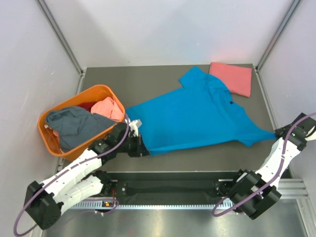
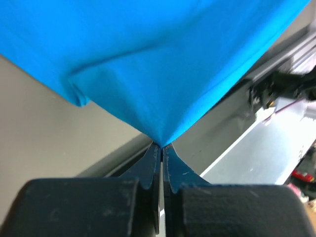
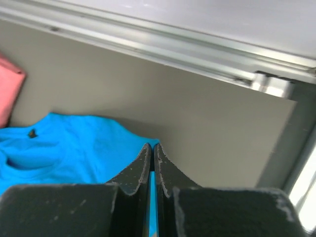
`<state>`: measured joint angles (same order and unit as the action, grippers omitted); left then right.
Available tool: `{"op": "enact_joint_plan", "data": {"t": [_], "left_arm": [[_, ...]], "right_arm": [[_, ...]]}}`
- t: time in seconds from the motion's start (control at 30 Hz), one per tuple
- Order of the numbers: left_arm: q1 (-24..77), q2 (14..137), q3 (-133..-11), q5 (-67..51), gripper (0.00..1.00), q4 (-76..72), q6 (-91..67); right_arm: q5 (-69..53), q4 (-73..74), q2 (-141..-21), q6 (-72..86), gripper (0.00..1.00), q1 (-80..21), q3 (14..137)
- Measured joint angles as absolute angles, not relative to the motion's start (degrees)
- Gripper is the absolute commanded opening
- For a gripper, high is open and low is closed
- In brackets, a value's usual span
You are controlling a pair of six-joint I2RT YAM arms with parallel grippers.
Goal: Fold and stack the t-shirts
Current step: Flatten the tshirt out, then fold the tshirt
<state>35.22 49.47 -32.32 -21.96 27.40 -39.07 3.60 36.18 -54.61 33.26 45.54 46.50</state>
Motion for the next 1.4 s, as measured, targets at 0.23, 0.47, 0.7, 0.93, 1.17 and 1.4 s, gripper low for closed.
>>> {"op": "enact_joint_plan", "data": {"t": [0.23, 0.47, 0.7, 0.93, 1.17, 1.4], "left_arm": [[44.6, 50.8, -32.3, -14.4, 0.0, 28.7, -42.4], [48.8, 50.9, -32.0, -11.6, 0.0, 28.7, -44.5], [52.0, 53.5, -32.0, -10.2, 0.0, 28.4, -45.7], [52.9, 57.3, -32.1, -7.8, 0.0, 28.5, -46.9], [52.9, 61.0, -33.3, -6.5, 0.0, 29.1, -47.7], [52.9, 61.5, -38.9, -4.8, 0.0, 30.9, -47.7]], "right_arm": [[9.8, 37.8, -54.2, 31.2, 0.0, 45.6, 47.8], [16.1, 38.2, -53.8, 29.6, 0.0, 45.6, 47.6], [12.6, 32.7, -53.9, 28.5, 0.0, 45.6, 41.5], [7.2, 31.1, -64.1, 24.8, 0.0, 44.7, 42.9], [11.2, 31.6, -72.7, 21.6, 0.0, 34.3, 49.4], [12.4, 30.2, -74.3, 19.8, 0.02, 28.1, 54.2]]}}
